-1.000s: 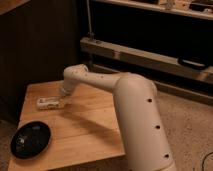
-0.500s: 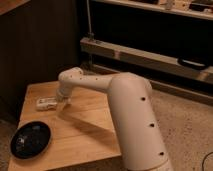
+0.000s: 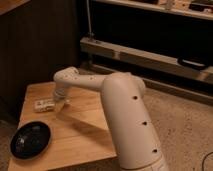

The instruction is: Place the bottle in the ceramic bowl

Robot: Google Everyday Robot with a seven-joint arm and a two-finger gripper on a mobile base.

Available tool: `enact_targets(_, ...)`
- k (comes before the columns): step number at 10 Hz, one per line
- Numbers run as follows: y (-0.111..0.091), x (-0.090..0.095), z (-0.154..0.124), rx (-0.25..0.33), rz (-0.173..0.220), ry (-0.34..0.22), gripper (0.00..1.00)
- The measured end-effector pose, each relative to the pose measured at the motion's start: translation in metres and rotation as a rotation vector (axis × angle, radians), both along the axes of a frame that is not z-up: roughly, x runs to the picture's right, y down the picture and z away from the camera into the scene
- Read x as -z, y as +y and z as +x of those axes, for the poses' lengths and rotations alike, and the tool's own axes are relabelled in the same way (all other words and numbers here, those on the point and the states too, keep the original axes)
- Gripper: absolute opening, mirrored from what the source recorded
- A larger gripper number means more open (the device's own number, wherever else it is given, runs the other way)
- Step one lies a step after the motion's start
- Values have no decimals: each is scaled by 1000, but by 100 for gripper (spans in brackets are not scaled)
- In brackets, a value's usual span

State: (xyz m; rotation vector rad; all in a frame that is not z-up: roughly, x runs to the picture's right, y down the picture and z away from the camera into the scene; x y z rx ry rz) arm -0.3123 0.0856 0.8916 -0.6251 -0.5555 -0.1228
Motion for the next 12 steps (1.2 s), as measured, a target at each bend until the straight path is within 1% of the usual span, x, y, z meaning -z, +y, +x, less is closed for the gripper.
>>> enact_targets(2,1,-1,-2,6,-5,8,65)
enact_targets(3,1,-2,-6,6,-17,12,65)
enact_targets(4,1,-3,-6,9,-28,15,63)
enact_targets(5,1,-4,-6,12,-37,15,58)
enact_targets(7,2,-4,-7,28,-56,17,34)
enact_targets(8,2,-3,-6,32,-60,18,26)
enact_targets(10,-1,3,1,37,-66,19,5)
enact_targets(11,-4,8,4,34,-64,16,1)
enact_targets(12,-10,15,7,29,-62,10,0)
